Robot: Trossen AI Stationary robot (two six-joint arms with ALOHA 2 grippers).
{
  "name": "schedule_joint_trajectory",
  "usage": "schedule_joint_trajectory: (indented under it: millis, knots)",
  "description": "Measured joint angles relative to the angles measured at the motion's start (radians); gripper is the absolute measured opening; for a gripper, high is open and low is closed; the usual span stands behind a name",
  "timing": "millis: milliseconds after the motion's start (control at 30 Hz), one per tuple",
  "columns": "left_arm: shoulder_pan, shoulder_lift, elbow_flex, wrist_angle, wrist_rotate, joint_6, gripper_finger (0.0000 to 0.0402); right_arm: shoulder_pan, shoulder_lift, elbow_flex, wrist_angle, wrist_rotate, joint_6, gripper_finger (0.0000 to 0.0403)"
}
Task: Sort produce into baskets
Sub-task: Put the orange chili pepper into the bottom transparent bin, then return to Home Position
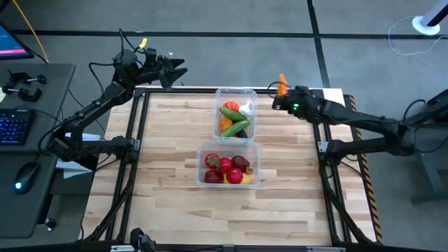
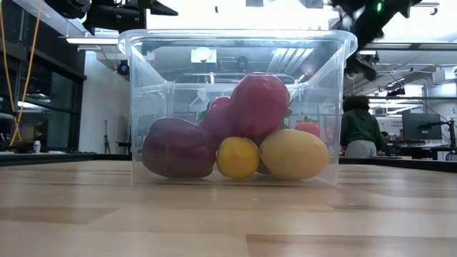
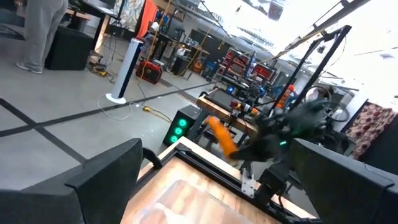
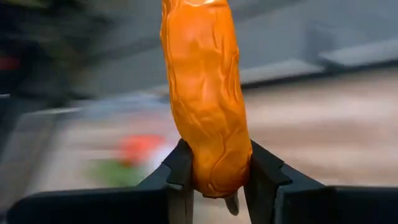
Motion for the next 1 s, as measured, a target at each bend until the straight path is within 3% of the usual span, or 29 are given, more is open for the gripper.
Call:
schedule_joint_trajectory:
  millis: [167,367,567,767,867,1000]
  knots:
    - [-0.039,0.000,0.000,0.002,0.006,-0.045,0.0393,0.105,-0.011,0.000,0.351,-0.145,-0.170,0.0077]
    - [-0.223,-0.002,0.000,0.022,0.028,-0.118,0.0393,0.213,0.146,0.000,0.542,-0.167,-0.169,0.0083]
    - [-0.527,-0.009,0.001,0.032,-0.243,-0.105,0.0393,0.235,0.300,0.000,0.658,-0.202,-0.151,0.0201]
    - [-0.760,-0.011,0.001,0.043,-0.531,-0.106,0.0393,0.217,0.337,0.012,0.726,-0.233,-0.224,0.0310]
    - [-0.856,-0.017,0.001,0.047,-0.644,-0.121,0.0393,0.191,0.315,0.037,0.692,-0.314,-0.260,0.0340]
    - [-0.978,-0.015,0.001,0.072,-0.749,-0.106,0.0393,0.162,0.244,0.081,0.654,-0.472,-0.340,0.0348]
